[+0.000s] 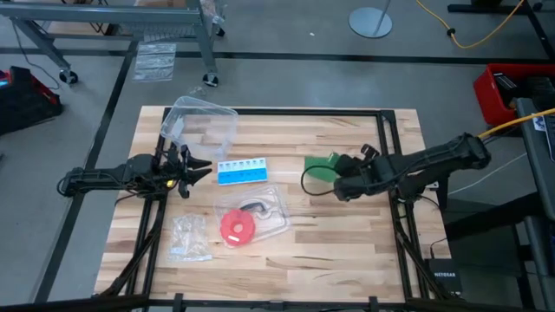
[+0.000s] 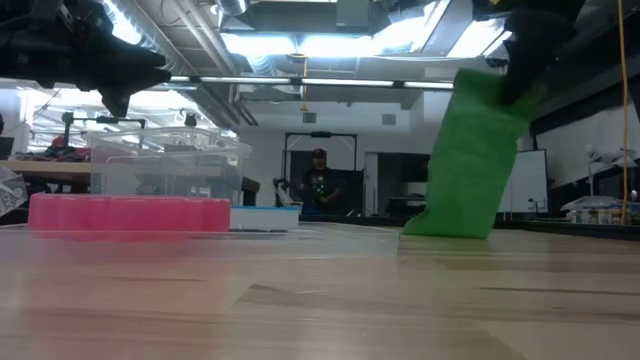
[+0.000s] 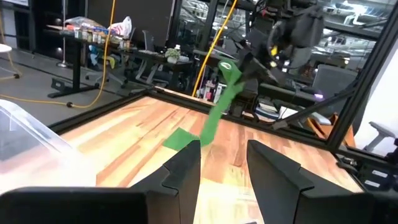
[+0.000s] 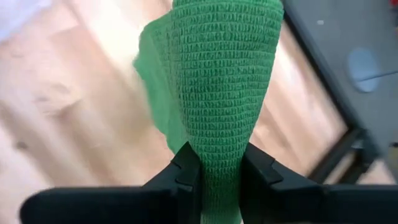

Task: Roll bandage
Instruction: Roll the green bandage

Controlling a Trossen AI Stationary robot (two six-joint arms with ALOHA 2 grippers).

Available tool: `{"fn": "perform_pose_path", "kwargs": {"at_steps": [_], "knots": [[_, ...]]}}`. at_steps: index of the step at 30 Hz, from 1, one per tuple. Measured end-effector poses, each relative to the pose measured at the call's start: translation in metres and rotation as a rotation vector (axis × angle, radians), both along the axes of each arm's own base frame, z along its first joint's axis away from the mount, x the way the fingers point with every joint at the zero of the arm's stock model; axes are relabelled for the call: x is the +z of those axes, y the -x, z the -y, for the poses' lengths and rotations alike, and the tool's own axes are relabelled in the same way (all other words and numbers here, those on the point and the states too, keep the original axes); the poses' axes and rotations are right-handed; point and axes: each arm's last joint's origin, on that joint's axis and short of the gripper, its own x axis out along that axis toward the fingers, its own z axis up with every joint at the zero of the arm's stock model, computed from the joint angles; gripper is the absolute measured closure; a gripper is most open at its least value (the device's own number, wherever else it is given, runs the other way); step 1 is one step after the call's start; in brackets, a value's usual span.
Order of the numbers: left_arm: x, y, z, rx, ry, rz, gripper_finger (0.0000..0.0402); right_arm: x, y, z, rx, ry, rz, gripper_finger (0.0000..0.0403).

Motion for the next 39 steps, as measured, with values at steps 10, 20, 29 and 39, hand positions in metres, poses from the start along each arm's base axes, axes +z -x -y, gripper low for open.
{"fn": "perform_pose_path", "kwargs": {"at_steps": [10,20,29,39], "knots": [[0.0,0.0,0.0,0.009,0.001,0.0,0.0277,-0.017,-0.012,-0.043,0.049,-0.152,0.035,0.0336],[0.0,0.0,0.0,0.009,0.003,-0.001,0.0277,-0.055,-0.032,-0.085,0.113,-0.214,-0.019,0.0336],[-0.005,0.0,0.0,0.008,0.032,-0.046,0.0277,-0.085,-0.041,-0.117,0.171,-0.283,-0.064,0.0336],[-0.008,0.0,0.0,0.009,0.083,-0.065,0.0277,-0.107,-0.044,-0.14,0.225,-0.364,-0.098,0.0299]]}}
